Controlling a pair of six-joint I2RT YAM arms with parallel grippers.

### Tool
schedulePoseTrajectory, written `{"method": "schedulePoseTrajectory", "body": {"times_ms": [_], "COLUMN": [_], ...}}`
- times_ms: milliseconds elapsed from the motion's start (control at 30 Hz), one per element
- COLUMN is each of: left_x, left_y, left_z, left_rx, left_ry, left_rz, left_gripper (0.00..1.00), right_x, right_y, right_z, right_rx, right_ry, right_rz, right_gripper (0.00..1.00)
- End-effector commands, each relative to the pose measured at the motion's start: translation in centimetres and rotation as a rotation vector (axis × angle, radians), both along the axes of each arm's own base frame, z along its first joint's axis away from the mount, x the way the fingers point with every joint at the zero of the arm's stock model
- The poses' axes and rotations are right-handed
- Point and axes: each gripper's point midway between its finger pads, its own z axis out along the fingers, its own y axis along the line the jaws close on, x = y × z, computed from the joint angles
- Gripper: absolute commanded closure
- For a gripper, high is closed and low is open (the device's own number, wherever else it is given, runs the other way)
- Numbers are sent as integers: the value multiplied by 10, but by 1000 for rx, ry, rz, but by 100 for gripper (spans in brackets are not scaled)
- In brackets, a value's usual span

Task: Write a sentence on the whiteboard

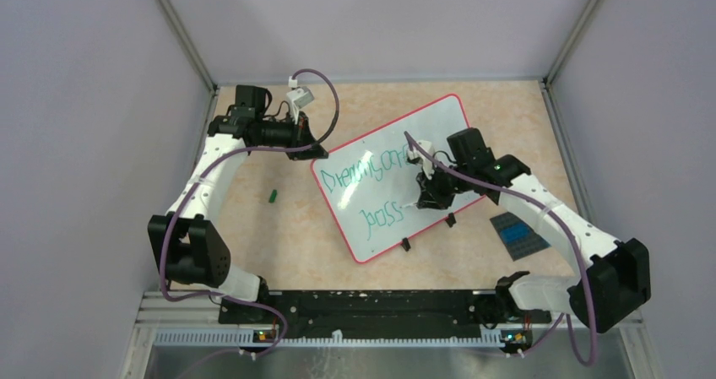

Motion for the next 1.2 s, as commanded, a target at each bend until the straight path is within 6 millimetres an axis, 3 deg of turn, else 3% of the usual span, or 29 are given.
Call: {"method": "schedulePoseTrajectory", "body": {"times_ms": [0,367,767,1167], "left_x": [-14,-13,-13,-13], "left_y": [-1,-1,-1,-1], "left_z": [-24,-25,-26,-26], "left_rx": [55,59,59,60], "left_ry": [67,66,71,68], "left_rz": [-13,-11,-11,-11], "left_gripper": [100,100,100,100], "right_x": [26,35,45,26], "right_y": [8,4,-20,-7], "right_z": [21,4,4,-13], "right_rx": [36,-18,-49,-57], "right_ry": [-85,-79,-96,-43], "right_rz": [-39,-55,-128,-54], "right_gripper": [100,100,100,100]}}
